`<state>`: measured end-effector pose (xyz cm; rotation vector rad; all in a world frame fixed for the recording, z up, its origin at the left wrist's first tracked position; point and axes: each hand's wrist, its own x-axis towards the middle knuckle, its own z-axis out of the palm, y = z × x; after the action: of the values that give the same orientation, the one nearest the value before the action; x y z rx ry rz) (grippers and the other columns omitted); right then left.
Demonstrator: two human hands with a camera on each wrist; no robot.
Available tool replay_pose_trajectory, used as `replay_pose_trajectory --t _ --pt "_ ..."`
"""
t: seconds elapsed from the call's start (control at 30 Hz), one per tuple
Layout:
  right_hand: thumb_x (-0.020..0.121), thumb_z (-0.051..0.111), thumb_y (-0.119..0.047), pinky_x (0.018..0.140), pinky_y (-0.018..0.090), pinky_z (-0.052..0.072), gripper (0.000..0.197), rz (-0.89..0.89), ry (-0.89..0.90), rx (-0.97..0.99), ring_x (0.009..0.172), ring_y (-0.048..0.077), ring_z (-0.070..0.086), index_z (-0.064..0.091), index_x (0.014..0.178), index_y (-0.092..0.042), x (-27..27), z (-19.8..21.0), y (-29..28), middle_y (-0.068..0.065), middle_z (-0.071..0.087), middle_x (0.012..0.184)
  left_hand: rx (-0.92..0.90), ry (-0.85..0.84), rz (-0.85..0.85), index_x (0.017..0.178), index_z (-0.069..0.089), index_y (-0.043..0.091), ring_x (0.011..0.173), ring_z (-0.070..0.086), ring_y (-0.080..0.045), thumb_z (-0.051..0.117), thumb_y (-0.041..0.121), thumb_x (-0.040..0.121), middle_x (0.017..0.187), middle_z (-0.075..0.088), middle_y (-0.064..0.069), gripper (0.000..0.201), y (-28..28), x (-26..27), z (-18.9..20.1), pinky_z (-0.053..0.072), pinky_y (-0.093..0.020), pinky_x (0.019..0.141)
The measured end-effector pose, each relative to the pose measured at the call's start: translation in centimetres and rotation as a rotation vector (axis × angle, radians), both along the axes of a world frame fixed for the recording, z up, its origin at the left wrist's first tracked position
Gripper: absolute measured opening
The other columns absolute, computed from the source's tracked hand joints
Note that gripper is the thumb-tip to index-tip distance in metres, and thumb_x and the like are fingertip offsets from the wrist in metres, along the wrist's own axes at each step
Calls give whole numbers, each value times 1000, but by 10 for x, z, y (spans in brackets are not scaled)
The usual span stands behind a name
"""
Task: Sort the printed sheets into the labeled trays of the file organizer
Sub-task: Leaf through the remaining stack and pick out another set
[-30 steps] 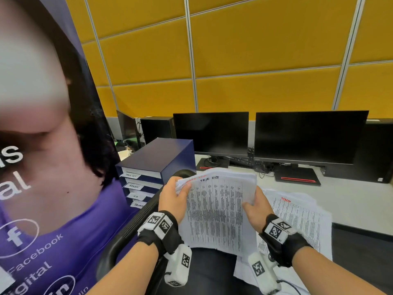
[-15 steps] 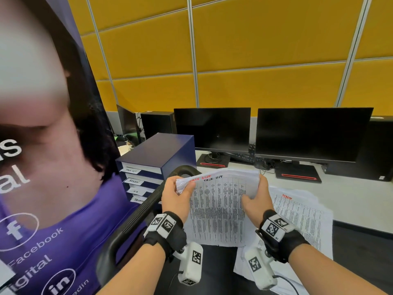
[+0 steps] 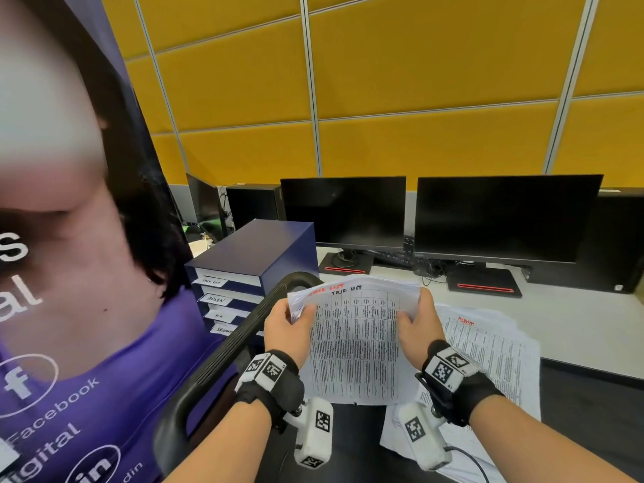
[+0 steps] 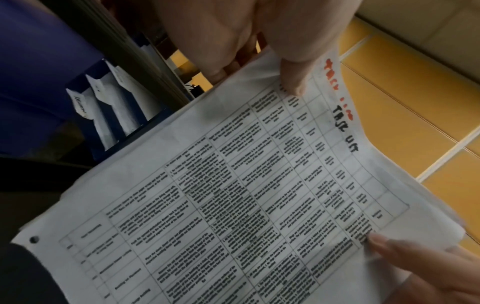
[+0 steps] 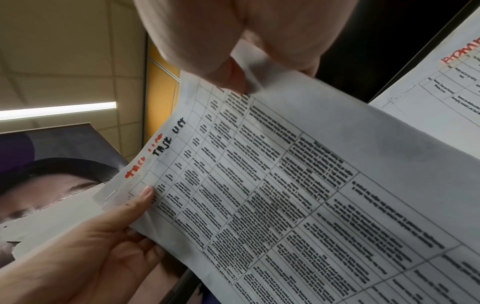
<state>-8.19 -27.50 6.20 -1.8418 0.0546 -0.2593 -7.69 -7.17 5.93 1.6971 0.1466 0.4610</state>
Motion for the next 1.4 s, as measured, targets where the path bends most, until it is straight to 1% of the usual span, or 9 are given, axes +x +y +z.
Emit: replay_pose_trajectory --t 0.07,0.2,0.33,0.4,0.7,0.9,1.1,1.23,1.4 --pt "96 40 -3 56 14 48 38 -4 4 6 75 4 57 32 130 -16 0 -1 0 3 58 103 -5 21 -14 104 64 20 89 68 -11 64 21 88 96 71 3 15 1 0 -3 55 -28 76" --pt "95 41 -3 57 19 52 39 -18 6 7 74 9 59 31 131 -17 -1 -2 0 2 58 98 0 18 -81 111 55 21 94 62 -6 55 18 94 99 65 10 17 -3 -3 -4 48 -17 73" --pt "96 40 -3 53 14 49 41 -2 14 3 71 3 55 29 133 -17 -2 -1 0 1 57 99 3 69 -114 116 38 28 101 60 -14 48 20 97 107 60 4 22 -6 -3 -2 50 -35 88" --pt "96 40 -2 51 12 47 40 -2 15 2 71 1 54 29 132 -16 -3 0 0 1 56 98 19 75 -114 118 36 26 102 58 -14 48 12 96 110 57 2 28 -8 -3 -3 49 -34 89" --pt "90 44 5 54 11 44 46 14 36 -7 74 0 52 36 129 -17 -8 -13 -3 -7 53 96 162 80 -70 122 48 18 103 58 -11 50 15 96 111 59 5 26 -6 -5 -17 44 -25 85" --pt "92 42 2 61 9 41 41 3 19 -8 90 12 57 37 128 -18 -8 -19 -1 -1 56 107 135 27 -60 113 46 24 103 59 -9 48 15 97 112 59 4 19 -8 -6 -20 45 -24 84" --pt "91 41 4 55 15 45 41 21 48 -54 77 6 56 33 127 -14 -9 -27 -1 0 55 101 150 89 -64 120 39 30 108 58 -13 51 23 95 118 58 1 28 -10 -9 -35 50 -38 94" --pt "91 39 5 58 13 43 43 31 82 -81 78 10 54 32 130 -12 -7 -33 -3 2 55 102 154 92 -46 129 35 18 104 54 -8 48 9 95 118 54 1 38 -10 -9 -30 42 -25 89" --pt "92 38 5 60 11 42 42 37 77 -94 84 10 55 35 130 -12 -5 -37 -5 2 55 109 120 108 -55 122 39 19 90 56 -1 47 19 97 106 58 5 26 -7 -11 -26 44 -25 78"
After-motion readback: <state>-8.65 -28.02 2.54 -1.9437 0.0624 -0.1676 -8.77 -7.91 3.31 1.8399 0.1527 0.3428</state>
